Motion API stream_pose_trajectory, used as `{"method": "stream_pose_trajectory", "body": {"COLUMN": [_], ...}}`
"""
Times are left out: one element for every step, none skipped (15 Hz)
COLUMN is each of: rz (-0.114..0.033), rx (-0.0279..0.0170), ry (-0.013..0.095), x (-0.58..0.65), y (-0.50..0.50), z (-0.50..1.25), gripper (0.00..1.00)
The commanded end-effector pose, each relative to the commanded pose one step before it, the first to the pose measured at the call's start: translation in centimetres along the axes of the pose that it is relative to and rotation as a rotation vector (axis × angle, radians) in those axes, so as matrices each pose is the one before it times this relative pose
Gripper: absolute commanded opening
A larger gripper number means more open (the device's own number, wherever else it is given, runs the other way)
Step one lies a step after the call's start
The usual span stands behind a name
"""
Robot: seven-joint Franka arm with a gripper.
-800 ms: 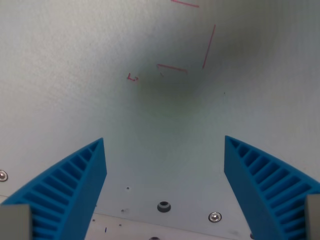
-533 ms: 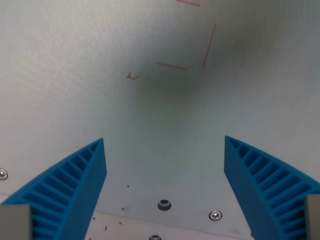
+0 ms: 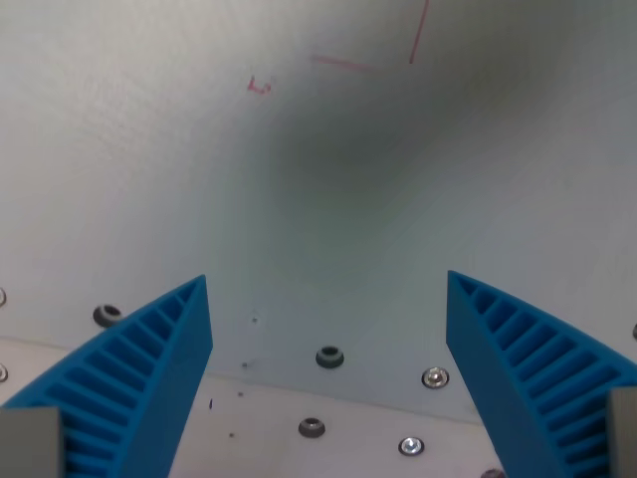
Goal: Move in gripper negative x
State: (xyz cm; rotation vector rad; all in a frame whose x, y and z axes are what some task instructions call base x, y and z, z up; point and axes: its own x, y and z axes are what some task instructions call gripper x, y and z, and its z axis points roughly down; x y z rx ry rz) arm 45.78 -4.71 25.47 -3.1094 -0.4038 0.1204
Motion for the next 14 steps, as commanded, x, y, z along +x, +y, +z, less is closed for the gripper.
{"method": "stream_pose_trajectory", "body": {"rz": [-0.0125, 0.0000, 0.0000, 0.0000, 0.0000, 0.0000, 0.0000, 0.0000, 0.0000, 0.0000, 0.0000, 0.0000, 0.0000, 0.0000], "rx": [-0.01713, 0.00000, 0.00000, 0.00000, 0.00000, 0.00000, 0.00000, 0.00000, 0.00000, 0.00000, 0.00000, 0.00000, 0.00000, 0.00000], "ry": [0.0599, 0.0000, 0.0000, 0.0000, 0.0000, 0.0000, 0.0000, 0.0000, 0.0000, 0.0000, 0.0000, 0.0000, 0.0000, 0.0000], "x": [-2.868, -0.500, -0.500, -0.500, -0.500, -0.500, -0.500, -0.500, -0.500, -0.500, -0.500, -0.500, -0.500, -0.500], "y": [-0.053, 0.000, 0.000, 0.000, 0.000, 0.000, 0.000, 0.000, 0.000, 0.000, 0.000, 0.000, 0.000, 0.000], "z": [-0.624, 0.000, 0.000, 0.000, 0.000, 0.000, 0.000, 0.000, 0.000, 0.000, 0.000, 0.000, 0.000, 0.000], "gripper": [1.00, 1.00, 1.00, 1.00, 1.00, 1.00, 1.00, 1.00, 1.00, 1.00, 1.00, 1.00, 1.00, 1.00]}}
